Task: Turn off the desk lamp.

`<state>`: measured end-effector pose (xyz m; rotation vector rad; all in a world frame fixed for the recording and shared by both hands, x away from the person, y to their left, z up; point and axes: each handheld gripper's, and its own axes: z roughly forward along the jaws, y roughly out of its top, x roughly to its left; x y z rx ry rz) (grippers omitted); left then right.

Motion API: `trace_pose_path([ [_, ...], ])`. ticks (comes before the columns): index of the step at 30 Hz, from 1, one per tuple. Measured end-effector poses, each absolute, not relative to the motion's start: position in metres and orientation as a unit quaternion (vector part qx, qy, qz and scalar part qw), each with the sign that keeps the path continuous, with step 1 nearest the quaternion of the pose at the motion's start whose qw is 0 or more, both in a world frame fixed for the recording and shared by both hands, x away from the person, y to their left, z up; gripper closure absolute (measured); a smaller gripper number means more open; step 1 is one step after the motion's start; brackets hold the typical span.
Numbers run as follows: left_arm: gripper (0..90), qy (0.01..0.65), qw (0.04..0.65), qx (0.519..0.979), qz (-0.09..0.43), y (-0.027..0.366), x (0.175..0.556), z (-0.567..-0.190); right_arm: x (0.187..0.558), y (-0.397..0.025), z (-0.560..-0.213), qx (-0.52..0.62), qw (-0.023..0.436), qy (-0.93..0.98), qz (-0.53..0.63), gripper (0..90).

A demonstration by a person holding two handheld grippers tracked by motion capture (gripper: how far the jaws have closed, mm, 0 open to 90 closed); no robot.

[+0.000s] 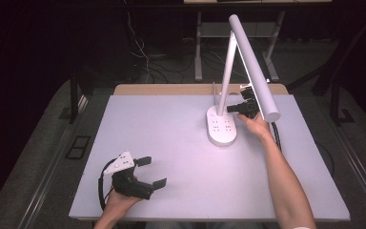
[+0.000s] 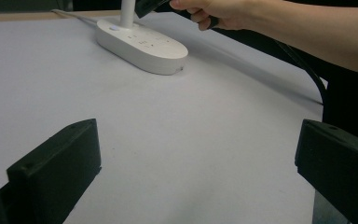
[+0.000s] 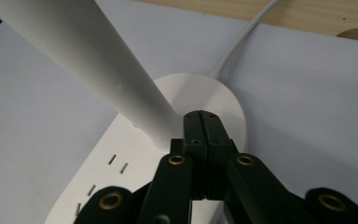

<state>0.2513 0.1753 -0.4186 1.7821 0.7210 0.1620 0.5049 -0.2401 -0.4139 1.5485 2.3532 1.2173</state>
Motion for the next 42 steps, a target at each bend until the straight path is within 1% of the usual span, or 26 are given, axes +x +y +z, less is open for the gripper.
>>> trace_pose_path([
  [9, 0.0, 0.309, 0.569, 0.759, 0.071, 0.175, 0.251, -0.419, 0.507, -0.234, -0.423, 0.513, 0.037, 0.763, 0.392, 90.0],
  [19, 0.0, 0.304, 0.568, 0.762, 0.069, 0.173, 0.250, -0.419, 0.504, -0.232, -0.424, 0.523, 0.039, 0.759, 0.387, 90.0],
  [24, 0.0, 0.307, 0.569, 0.759, 0.069, 0.175, 0.250, -0.419, 0.503, -0.230, -0.422, 0.522, 0.054, 0.762, 0.379, 90.0],
  [42, 0.0, 0.308, 0.569, 0.760, 0.070, 0.174, 0.250, -0.419, 0.502, -0.231, -0.424, 0.522, 0.056, 0.759, 0.386, 90.0],
])
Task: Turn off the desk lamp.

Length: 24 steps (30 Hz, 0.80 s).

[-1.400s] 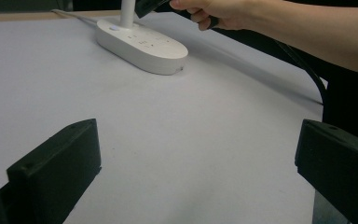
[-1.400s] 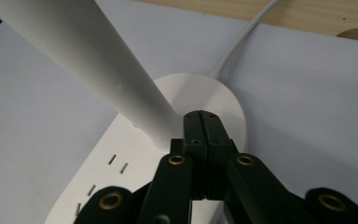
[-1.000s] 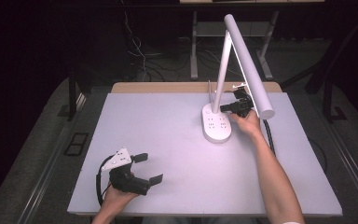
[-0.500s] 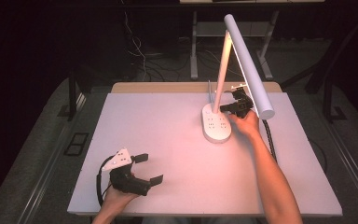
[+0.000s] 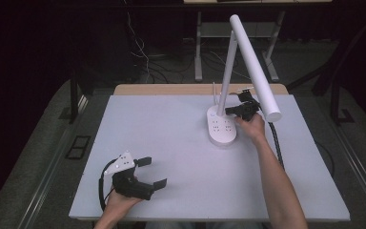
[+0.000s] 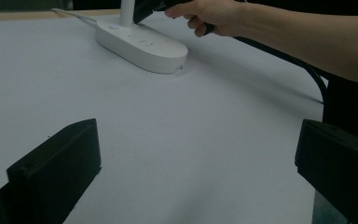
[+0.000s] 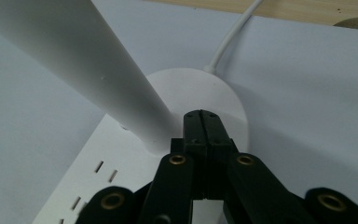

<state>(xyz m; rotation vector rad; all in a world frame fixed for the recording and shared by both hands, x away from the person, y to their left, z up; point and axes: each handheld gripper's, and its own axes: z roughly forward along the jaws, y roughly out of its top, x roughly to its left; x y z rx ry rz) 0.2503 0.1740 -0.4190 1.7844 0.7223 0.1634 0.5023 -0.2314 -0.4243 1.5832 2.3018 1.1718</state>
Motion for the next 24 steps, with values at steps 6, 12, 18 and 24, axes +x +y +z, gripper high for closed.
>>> trace_pose_path([
  [6, 0.0, 0.307, 0.569, 0.759, 0.070, 0.1749, 0.2509, -0.4191, 0.5009, -0.2304, -0.4242, 0.521, 0.063, 0.759, 0.384, 90.0],
  [12, 0.0, 0.308, 0.569, 0.760, 0.070, 0.1746, 0.2510, -0.4192, 0.5020, -0.2309, -0.4234, 0.526, 0.058, 0.755, 0.388, 90.0],
  [18, 0.0, 0.308, 0.569, 0.759, 0.071, 0.1752, 0.2507, -0.4188, 0.5022, -0.2315, -0.4238, 0.525, 0.055, 0.755, 0.389, 90.0],
  [24, 0.0, 0.307, 0.569, 0.760, 0.070, 0.1748, 0.2511, -0.4191, 0.5022, -0.2329, -0.4250, 0.531, 0.046, 0.747, 0.397, 90.0],
])
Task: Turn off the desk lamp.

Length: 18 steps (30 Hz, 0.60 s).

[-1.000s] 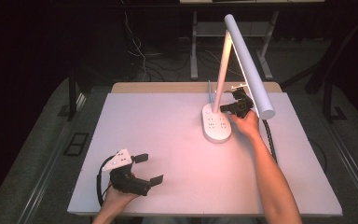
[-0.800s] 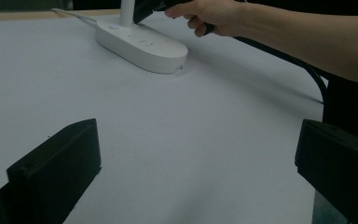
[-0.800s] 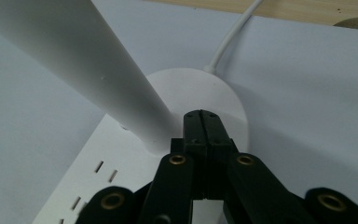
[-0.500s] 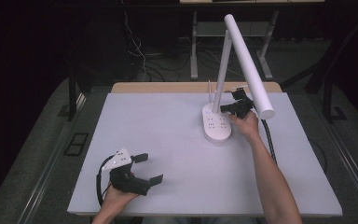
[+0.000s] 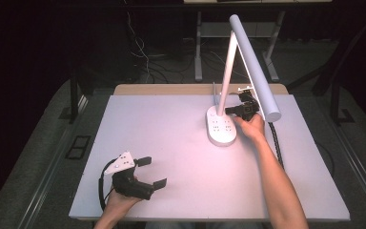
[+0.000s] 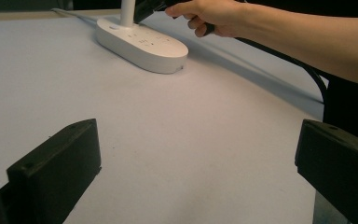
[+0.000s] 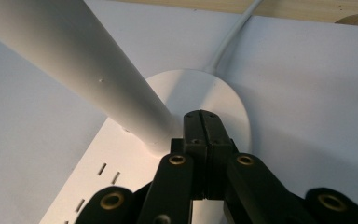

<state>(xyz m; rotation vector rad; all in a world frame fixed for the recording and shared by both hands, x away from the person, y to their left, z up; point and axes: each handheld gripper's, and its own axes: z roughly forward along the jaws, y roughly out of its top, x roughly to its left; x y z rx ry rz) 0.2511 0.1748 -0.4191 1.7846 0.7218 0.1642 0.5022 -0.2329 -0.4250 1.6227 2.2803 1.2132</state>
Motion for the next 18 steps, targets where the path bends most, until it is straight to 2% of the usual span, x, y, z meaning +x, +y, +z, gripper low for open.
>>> trace_pose_path([
  [18, 0.0, 0.307, 0.568, 0.760, 0.070, 0.1745, 0.2509, -0.4191, 0.5002, -0.2317, -0.4255, 0.524, 0.055, 0.754, 0.391, 90.0],
])
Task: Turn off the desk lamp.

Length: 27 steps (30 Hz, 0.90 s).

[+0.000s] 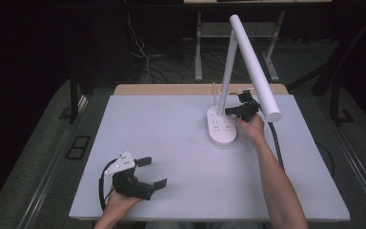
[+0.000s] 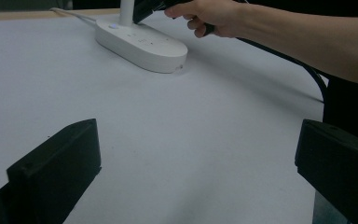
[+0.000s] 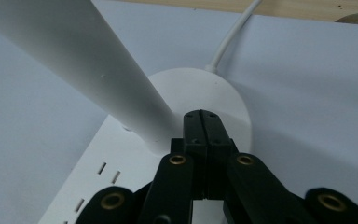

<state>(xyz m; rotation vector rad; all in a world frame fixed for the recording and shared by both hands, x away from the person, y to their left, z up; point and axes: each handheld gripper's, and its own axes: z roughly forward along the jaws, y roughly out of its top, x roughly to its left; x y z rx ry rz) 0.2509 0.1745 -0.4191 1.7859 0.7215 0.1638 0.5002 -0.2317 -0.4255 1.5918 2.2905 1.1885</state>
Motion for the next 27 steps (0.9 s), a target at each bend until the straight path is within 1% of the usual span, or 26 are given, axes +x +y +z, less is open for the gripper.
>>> trace_pose_path([
  [4, 0.0, 0.309, 0.569, 0.759, 0.070, 0.175, 0.251, -0.419, 0.499, -0.233, -0.422, 0.523, 0.067, 0.755, 0.389, 90.0],
  [13, 0.0, 0.307, 0.569, 0.760, 0.070, 0.174, 0.251, -0.419, 0.489, -0.238, -0.407, 0.518, 0.076, 0.750, 0.405, 90.0],
  [23, 0.0, 0.306, 0.568, 0.760, 0.070, 0.172, 0.250, -0.419, 0.472, -0.254, -0.391, 0.504, 0.083, 0.746, 0.426, 89.8],
  [24, 0.0, 0.306, 0.568, 0.761, 0.070, 0.172, 0.250, -0.419, 0.470, -0.256, -0.390, 0.502, 0.083, 0.747, 0.428, 84.3],
  [25, 0.0, 0.306, 0.568, 0.761, 0.070, 0.172, 0.250, -0.419, 0.468, -0.257, -0.388, 0.503, 0.086, 0.746, 0.427, 80.9],
  [27, 0.0, 0.305, 0.567, 0.762, 0.070, 0.172, 0.250, -0.419, 0.462, -0.259, -0.384, 0.504, 0.086, 0.747, 0.425, 79.4],
])
